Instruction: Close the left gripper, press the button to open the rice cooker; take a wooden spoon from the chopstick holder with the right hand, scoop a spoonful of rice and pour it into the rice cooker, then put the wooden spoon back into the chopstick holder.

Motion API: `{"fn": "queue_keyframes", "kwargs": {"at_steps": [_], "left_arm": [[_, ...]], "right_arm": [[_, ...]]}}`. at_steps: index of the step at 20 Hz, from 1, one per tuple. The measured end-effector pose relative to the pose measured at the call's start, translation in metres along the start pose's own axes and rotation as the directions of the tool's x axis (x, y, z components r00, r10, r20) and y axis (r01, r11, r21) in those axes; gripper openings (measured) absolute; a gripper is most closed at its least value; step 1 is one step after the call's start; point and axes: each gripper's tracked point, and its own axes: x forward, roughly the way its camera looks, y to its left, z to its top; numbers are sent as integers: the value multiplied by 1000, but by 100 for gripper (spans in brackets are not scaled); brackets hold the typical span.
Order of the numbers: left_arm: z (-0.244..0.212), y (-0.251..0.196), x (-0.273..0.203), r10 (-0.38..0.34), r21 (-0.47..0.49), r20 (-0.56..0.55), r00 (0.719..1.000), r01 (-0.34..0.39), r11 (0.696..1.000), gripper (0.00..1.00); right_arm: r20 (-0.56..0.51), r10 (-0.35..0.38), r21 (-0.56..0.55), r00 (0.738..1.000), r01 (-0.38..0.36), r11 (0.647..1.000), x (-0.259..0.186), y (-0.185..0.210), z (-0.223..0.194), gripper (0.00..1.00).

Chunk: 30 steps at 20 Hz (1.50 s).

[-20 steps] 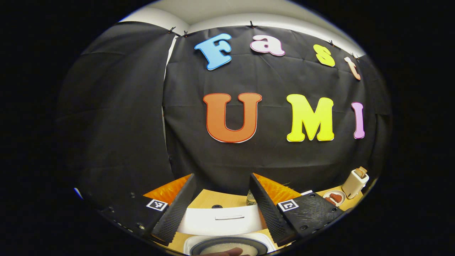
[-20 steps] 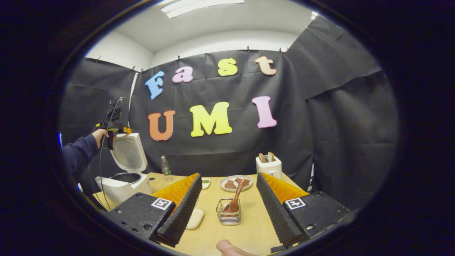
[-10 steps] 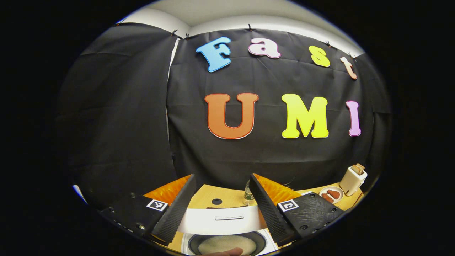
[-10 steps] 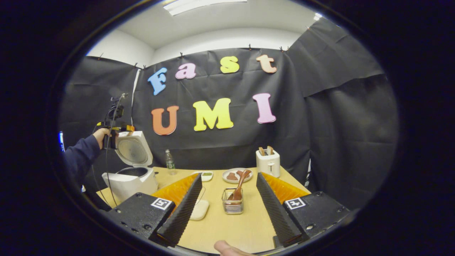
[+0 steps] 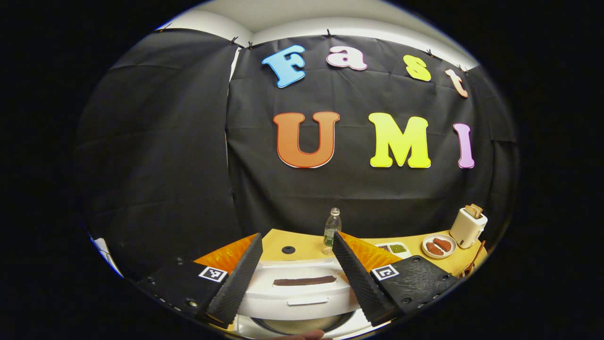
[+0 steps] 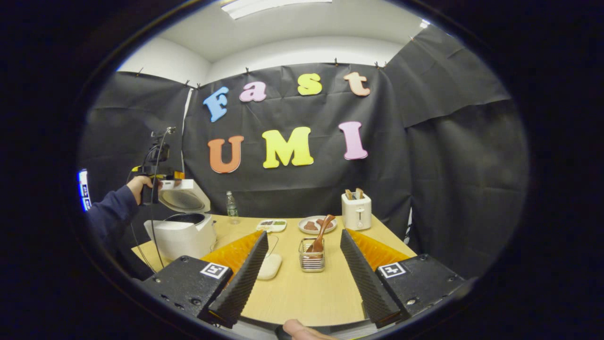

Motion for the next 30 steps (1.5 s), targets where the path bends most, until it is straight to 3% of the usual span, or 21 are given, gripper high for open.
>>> {"fn": "queue_keyframes", "kwargs": {"at_steps": [11, 14, 22, 30], "left_arm": [[-69, -7, -33, -24, -26, -176, 984, 20, 999, 96], [-80, -9, -34, -41, 10, -185, 982, 44, 999, 96], [-131, -8, -52, -50, 8, -373, 927, 57, 998, 97], [-129, -7, -74, -55, 17, -322, 945, 64, 998, 97]], "right_arm": [[38, 3, -52, 999, -1, 999, -34, 27, 12, 100], [38, 0, -56, 999, 3, 998, -37, 29, 13, 100], [58, -8, -80, 998, 12, 997, -52, 36, 22, 99], [57, 2, -82, 998, 2, 997, -54, 45, 20, 99]]}}
